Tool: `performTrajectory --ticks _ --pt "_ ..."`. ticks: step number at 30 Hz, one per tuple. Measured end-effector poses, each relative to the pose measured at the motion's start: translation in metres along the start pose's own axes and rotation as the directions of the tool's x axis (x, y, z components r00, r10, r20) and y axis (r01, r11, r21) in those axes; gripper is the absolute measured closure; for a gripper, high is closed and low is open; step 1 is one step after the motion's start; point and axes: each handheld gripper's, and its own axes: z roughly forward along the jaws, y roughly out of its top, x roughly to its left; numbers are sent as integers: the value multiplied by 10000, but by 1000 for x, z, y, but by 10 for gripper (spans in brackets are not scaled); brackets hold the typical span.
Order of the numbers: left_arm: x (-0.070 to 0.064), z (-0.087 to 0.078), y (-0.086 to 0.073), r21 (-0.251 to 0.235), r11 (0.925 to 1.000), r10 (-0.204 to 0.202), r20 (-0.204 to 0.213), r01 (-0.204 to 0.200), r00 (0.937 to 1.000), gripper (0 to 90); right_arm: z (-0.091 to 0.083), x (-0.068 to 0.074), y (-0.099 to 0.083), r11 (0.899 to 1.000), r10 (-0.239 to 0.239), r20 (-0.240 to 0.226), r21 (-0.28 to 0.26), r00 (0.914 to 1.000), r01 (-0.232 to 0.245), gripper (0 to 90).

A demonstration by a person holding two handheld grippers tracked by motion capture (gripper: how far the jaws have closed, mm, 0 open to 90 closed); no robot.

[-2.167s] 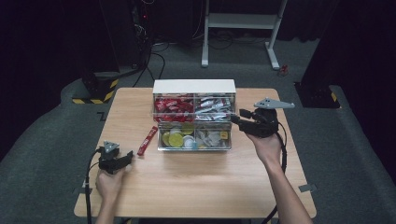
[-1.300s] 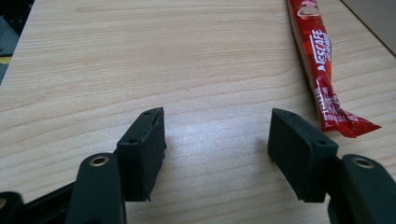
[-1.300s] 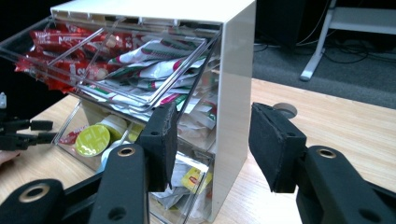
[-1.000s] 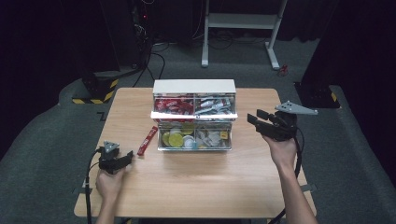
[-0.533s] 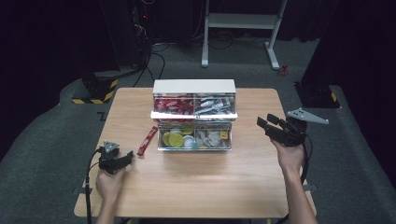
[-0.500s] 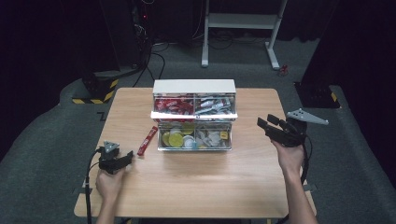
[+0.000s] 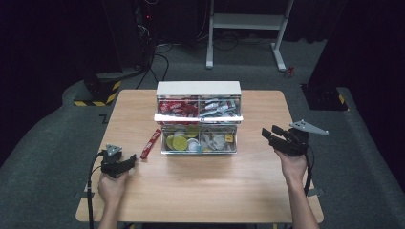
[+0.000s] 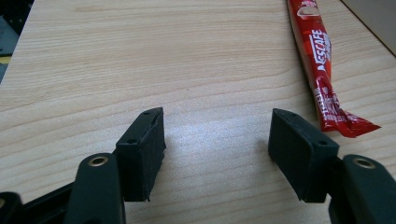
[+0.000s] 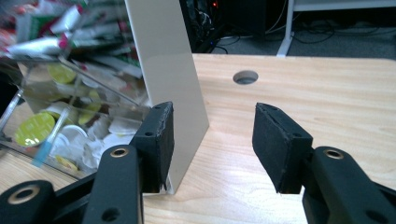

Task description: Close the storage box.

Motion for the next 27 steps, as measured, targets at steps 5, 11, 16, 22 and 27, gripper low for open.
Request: performTrajectory --ticks 5,11,16,22,27 --pt "-1 0 0 -15 10000 -5 0 5 10000 360 9 -2 -13 9997 60 128 216 9999 -63 473" --pt "-1 0 0 -10 10000 -10 -9 10 10000 359 21 -2 -31 9993 262 229 278 9994 -268 470" --pt "-1 0 0 12 10000 -37 -34 37 10000 359 33 -4 -48 9973 180 299 709 9994 -201 470" --pt "-2 0 0 8 10000 -88 -106 88 9999 358 40 -9 -58 9953 189 320 945 9993 -218 470" --pt "-1 0 0 4 10000 -90 -99 90 9999 358 52 -12 -64 9919 6 527 1271 9986 -73 470"
